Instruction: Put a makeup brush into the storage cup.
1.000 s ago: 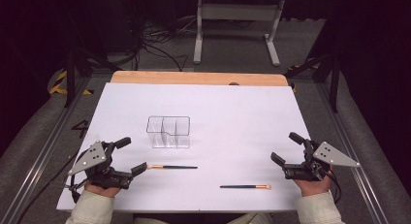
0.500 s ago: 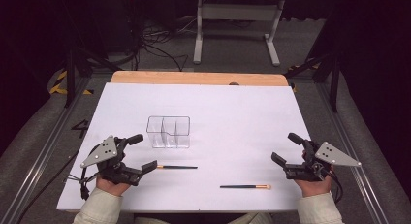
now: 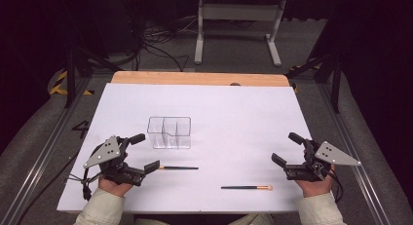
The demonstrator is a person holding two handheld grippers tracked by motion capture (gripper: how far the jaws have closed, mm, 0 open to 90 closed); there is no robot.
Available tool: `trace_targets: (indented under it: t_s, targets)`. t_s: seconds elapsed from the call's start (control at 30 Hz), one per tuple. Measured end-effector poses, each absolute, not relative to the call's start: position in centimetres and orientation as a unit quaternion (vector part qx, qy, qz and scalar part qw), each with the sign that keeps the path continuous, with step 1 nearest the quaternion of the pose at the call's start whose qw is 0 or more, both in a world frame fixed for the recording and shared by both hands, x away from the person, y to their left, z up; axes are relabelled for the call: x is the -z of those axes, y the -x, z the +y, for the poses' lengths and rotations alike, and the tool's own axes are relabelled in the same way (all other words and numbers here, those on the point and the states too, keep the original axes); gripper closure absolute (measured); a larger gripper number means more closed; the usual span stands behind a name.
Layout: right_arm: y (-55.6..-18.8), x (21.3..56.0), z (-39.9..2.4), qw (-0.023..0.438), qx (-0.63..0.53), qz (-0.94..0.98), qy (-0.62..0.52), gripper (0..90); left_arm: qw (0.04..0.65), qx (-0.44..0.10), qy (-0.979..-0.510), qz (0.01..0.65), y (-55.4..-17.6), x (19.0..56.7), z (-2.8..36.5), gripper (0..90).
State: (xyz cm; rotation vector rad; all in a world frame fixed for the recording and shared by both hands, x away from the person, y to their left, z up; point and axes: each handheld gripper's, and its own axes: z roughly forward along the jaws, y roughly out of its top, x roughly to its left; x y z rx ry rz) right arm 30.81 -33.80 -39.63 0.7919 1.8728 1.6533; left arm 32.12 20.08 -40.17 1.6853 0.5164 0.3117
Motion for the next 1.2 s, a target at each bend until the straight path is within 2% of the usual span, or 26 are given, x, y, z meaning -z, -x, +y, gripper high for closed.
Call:
trace_targets:
  t_s: [0.63, 1.2]
  targets:
    - [-30.9, 39.8, -33.9, 0.251, -0.607, 0.692, -0.299, 3.8, 0.624, -0.14, -0.734, 0.229, -32.1, 40.3, 20.3, 1.0]
    - [-31.3, 39.6, -33.4, 0.257, -0.598, 0.698, -0.299, 4.2, 0.62, -0.172, -0.712, 0.281, -31.6, 40.8, 24.1, 1.2]
